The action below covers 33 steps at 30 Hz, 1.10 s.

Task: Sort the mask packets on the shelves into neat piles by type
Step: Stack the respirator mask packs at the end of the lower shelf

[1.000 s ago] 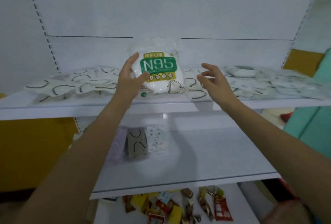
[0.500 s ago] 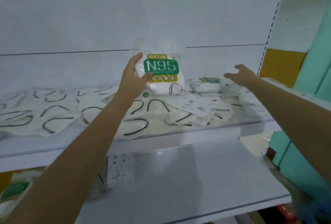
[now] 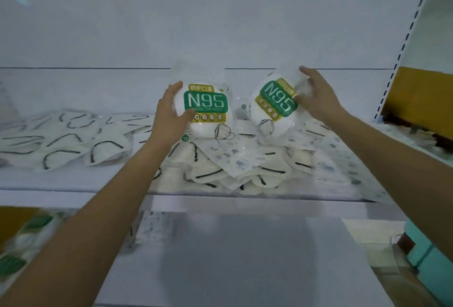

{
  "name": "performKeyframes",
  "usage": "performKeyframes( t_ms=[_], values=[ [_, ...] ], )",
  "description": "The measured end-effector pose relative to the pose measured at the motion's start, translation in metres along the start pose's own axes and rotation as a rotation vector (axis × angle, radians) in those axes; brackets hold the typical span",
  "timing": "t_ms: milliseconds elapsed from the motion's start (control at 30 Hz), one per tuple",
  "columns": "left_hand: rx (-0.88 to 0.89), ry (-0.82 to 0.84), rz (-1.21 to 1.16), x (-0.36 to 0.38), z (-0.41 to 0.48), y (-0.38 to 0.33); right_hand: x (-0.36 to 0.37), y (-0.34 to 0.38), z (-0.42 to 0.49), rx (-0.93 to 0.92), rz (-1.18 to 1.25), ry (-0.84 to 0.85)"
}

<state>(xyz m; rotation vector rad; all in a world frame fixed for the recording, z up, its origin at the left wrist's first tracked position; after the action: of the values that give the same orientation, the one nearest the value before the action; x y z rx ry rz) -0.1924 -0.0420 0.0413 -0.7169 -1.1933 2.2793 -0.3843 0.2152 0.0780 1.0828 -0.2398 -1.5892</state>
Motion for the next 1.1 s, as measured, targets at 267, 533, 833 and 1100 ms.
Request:
performKeyframes(
  t_ms=[267,533,833,1100],
  values=[
    [-0.041,-0.171,0.091,-0.079,-0.088,-0.037,-0.009,0.146,-0.041,-0.338,0.404,0.377],
    [-0.153,-0.266,-0.141,-0.138,-0.211,-0.066,0.115,0.257,-0.149,-0.455,0.486,0.524],
    [-0.379,-0.643,-0.189,-0.284,-0.396,0.032,0.294,0.272,-0.386,-0.067,0.878,1.180],
    [-0.883,-0.587,-0.156,-0.379,-0.524,0.155,0.421,0.242,-0.559,0.549,0.944,1.279]
  ],
)
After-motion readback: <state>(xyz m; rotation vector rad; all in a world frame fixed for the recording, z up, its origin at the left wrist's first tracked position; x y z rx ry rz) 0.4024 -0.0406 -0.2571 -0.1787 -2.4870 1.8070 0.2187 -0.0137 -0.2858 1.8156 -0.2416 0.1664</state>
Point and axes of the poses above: each hand's wrist, its own z-axis towards the middle knuckle, its own x-axis out of the palm, y = z × x, the point moved 8 cm from there along z, towards the middle knuckle, and after that the axes turned 3 degrees about -x, right-handed, at the moved point
